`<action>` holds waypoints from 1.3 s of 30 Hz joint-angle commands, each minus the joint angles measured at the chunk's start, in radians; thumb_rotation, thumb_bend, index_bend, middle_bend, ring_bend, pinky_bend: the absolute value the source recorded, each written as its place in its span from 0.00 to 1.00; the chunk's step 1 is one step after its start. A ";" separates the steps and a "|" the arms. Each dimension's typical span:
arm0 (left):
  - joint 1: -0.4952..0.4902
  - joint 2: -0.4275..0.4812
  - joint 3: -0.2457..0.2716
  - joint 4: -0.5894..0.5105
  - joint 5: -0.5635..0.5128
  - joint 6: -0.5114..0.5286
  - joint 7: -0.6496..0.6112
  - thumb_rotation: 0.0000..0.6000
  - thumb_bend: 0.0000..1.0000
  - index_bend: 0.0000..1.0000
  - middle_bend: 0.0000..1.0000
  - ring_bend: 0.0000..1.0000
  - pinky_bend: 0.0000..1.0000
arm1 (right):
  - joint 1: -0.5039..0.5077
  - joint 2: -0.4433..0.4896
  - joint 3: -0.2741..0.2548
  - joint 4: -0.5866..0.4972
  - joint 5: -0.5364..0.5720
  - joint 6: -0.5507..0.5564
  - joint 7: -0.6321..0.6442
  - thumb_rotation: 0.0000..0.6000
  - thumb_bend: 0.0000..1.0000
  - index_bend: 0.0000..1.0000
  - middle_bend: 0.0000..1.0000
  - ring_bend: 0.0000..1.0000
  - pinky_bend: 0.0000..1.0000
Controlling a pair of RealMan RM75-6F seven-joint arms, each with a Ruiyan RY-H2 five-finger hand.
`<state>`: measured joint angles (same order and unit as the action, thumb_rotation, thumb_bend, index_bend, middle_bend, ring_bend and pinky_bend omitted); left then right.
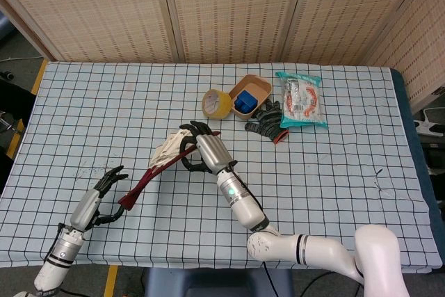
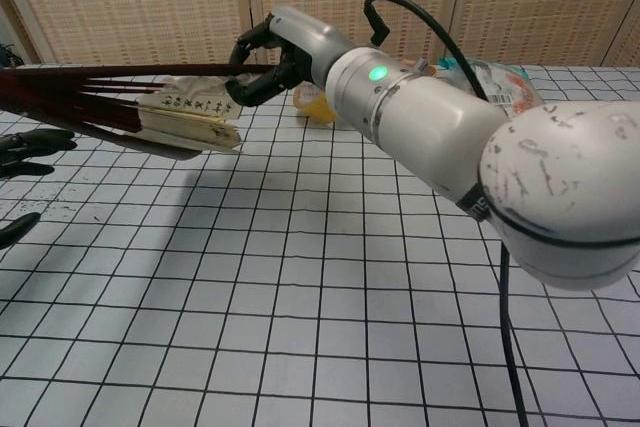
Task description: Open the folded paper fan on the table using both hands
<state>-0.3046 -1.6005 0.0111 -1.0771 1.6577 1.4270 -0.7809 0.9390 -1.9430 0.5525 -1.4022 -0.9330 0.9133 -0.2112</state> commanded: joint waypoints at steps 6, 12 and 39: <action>-0.018 -0.168 -0.093 -0.009 -0.094 0.021 0.063 1.00 0.43 0.14 0.00 0.00 0.10 | 0.047 -0.031 0.018 -0.022 0.056 0.055 -0.020 1.00 0.54 0.82 0.13 0.00 0.00; -0.032 -0.239 -0.134 0.055 -0.118 0.043 0.116 1.00 0.43 0.14 0.00 0.00 0.10 | 0.060 -0.030 0.007 -0.032 0.067 0.077 -0.026 1.00 0.55 0.82 0.13 0.00 0.00; -0.070 -0.334 -0.218 0.108 -0.187 0.065 0.163 1.00 0.42 0.49 0.05 0.00 0.10 | 0.048 0.040 -0.024 -0.070 0.054 0.106 0.029 1.00 0.55 0.81 0.13 0.00 0.00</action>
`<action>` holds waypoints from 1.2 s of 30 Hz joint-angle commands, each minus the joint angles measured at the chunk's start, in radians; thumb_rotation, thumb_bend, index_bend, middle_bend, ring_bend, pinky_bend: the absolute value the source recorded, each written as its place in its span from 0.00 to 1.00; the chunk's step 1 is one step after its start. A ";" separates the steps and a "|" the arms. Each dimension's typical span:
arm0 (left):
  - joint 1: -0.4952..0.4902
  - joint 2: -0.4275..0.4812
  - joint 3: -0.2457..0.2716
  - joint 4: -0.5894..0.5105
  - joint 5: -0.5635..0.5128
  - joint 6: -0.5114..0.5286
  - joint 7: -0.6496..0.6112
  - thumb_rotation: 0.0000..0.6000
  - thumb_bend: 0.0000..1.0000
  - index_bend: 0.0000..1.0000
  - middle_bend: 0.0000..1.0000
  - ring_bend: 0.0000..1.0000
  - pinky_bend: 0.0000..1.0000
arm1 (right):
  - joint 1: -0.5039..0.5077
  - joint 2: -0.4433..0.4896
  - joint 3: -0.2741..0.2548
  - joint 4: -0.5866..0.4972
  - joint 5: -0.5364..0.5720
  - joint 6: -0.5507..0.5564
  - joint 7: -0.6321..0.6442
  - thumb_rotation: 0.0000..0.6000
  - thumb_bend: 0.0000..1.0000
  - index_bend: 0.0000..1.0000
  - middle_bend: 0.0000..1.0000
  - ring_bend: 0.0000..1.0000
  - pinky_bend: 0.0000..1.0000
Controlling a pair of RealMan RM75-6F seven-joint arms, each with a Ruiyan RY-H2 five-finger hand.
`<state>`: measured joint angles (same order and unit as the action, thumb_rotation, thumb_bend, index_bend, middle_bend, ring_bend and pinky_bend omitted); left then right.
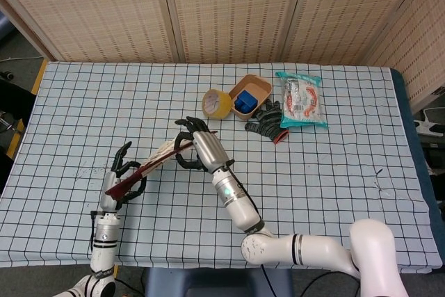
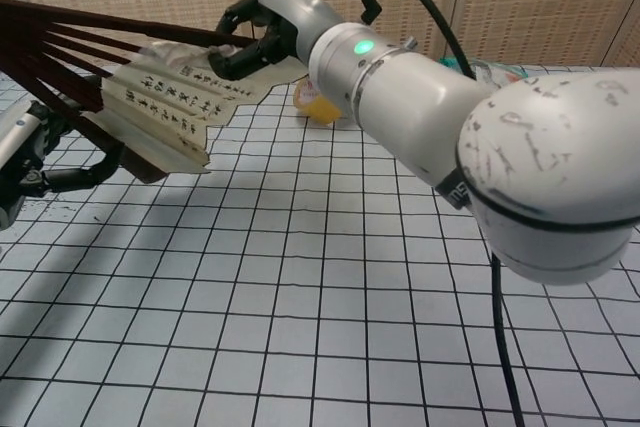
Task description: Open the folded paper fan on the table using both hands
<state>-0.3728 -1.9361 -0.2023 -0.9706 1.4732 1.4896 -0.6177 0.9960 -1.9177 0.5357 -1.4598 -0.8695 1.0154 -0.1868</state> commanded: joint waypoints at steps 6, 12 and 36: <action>-0.007 0.014 -0.015 -0.019 -0.015 -0.007 -0.002 1.00 0.42 0.48 0.06 0.00 0.10 | -0.030 0.054 -0.019 -0.042 -0.033 0.014 0.024 1.00 0.55 0.81 0.13 0.00 0.00; -0.008 -0.001 -0.019 0.012 -0.012 0.016 0.014 1.00 0.43 0.49 0.07 0.00 0.10 | -0.032 0.081 -0.017 -0.062 -0.029 0.016 0.024 1.00 0.55 0.81 0.13 0.00 0.00; -0.023 0.028 -0.113 0.070 -0.073 0.053 -0.019 1.00 0.46 0.56 0.45 0.12 0.09 | -0.112 0.195 -0.097 -0.101 -0.149 0.086 0.061 1.00 0.55 0.79 0.13 0.00 0.00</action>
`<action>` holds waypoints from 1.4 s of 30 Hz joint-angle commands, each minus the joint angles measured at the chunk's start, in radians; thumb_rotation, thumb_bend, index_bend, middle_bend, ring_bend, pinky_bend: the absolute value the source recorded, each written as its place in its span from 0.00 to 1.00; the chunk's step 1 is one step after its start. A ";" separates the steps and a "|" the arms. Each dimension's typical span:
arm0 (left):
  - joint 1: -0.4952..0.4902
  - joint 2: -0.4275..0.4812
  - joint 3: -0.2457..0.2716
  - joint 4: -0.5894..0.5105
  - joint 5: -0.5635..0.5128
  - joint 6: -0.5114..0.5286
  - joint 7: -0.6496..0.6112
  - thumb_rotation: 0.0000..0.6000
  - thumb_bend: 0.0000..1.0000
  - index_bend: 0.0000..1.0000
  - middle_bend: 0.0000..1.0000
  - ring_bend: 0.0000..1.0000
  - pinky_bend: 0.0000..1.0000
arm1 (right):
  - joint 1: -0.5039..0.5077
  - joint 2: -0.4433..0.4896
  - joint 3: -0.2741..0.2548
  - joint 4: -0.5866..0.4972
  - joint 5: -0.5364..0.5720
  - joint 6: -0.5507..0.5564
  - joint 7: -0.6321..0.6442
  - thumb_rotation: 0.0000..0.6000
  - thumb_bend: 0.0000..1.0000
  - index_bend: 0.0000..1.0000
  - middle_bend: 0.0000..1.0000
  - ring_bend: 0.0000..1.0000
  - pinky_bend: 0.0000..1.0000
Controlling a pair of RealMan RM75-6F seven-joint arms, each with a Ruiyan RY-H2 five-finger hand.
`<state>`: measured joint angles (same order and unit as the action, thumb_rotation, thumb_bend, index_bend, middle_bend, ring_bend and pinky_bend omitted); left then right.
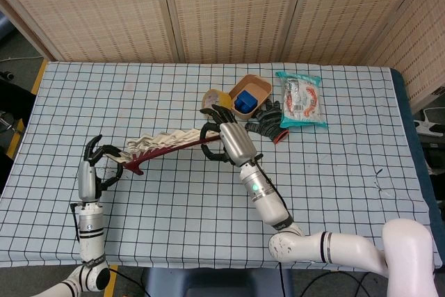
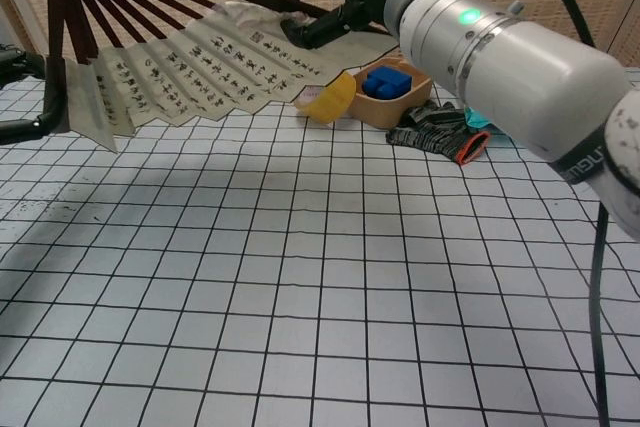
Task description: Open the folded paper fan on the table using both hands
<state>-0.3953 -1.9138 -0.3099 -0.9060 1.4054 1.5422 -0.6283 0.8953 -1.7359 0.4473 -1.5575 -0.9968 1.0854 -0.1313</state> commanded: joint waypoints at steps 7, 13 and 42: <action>0.005 0.024 -0.014 0.032 -0.022 -0.006 -0.026 1.00 0.46 0.53 0.44 0.13 0.08 | -0.036 0.041 -0.033 -0.010 -0.092 0.059 0.006 1.00 0.55 0.79 0.13 0.00 0.00; 0.006 0.025 -0.008 0.084 -0.025 -0.007 -0.035 1.00 0.46 0.48 0.41 0.12 0.08 | -0.064 0.055 -0.086 0.000 -0.192 0.115 -0.010 1.00 0.55 0.78 0.13 0.00 0.00; 0.047 -0.017 0.106 0.355 0.028 -0.012 -0.142 1.00 0.46 0.20 0.18 0.06 0.07 | -0.356 0.183 -0.485 0.062 -0.515 0.292 -0.086 1.00 0.49 0.15 0.04 0.00 0.00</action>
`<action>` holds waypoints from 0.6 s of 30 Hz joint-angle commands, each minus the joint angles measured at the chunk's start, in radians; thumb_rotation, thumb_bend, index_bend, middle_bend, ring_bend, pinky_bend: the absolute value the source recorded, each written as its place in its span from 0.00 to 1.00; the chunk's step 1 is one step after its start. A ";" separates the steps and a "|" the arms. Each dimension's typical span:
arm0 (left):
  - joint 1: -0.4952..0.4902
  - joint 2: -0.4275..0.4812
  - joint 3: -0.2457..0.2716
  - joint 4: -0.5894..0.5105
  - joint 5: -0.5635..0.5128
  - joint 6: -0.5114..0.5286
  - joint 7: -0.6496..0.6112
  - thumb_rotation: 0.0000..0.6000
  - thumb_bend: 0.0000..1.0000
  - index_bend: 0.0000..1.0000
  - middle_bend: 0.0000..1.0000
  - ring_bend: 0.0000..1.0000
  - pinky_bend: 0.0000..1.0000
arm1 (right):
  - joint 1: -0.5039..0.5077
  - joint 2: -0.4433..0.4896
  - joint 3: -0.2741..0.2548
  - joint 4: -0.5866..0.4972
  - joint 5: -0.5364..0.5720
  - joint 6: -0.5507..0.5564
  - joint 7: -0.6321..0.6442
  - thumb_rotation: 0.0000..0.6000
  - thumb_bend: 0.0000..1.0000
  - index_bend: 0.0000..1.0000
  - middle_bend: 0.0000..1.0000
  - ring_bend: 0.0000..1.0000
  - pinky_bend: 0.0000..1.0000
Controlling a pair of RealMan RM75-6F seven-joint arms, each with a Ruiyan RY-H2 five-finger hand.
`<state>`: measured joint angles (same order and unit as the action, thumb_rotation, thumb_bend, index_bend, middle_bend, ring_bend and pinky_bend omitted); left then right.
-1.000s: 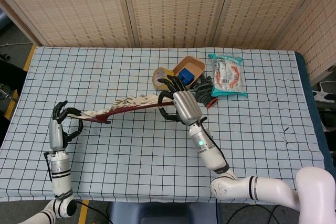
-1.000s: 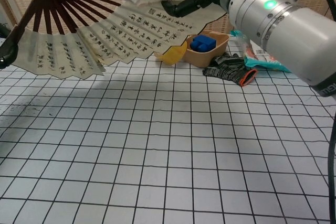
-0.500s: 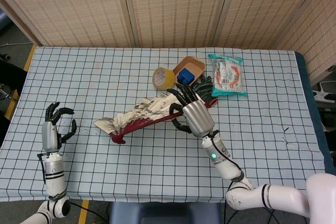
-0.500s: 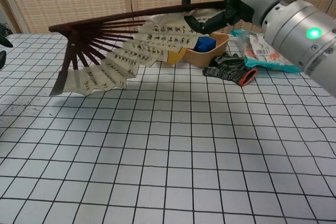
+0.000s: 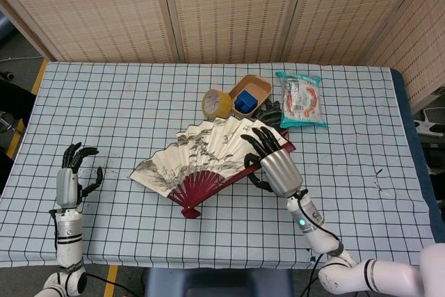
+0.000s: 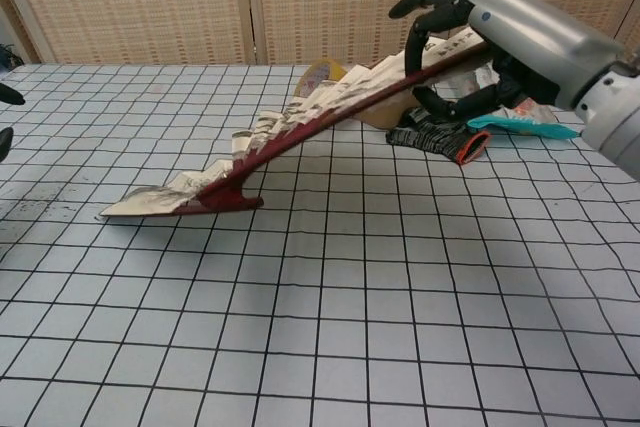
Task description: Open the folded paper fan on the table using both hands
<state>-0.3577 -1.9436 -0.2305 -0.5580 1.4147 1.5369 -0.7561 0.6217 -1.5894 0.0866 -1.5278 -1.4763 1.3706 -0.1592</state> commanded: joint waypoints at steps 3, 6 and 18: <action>0.020 0.028 0.048 0.000 0.036 0.002 -0.034 1.00 0.45 0.11 0.13 0.03 0.07 | -0.122 0.060 -0.161 0.026 -0.023 -0.005 -0.090 1.00 0.41 0.00 0.00 0.00 0.00; 0.034 0.046 0.061 -0.016 0.046 0.018 -0.056 1.00 0.45 0.06 0.11 0.01 0.07 | -0.155 0.093 -0.190 0.011 -0.014 -0.017 -0.108 1.00 0.33 0.00 0.00 0.00 0.00; 0.086 0.214 0.143 -0.253 0.117 0.047 -0.021 1.00 0.45 0.00 0.00 0.00 0.08 | -0.180 0.232 -0.233 -0.076 0.080 -0.188 -0.215 1.00 0.14 0.00 0.00 0.00 0.00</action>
<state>-0.2849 -1.7797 -0.1094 -0.7405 1.5103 1.5738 -0.8101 0.4406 -1.3869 -0.1360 -1.5830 -1.4256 1.2246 -0.3485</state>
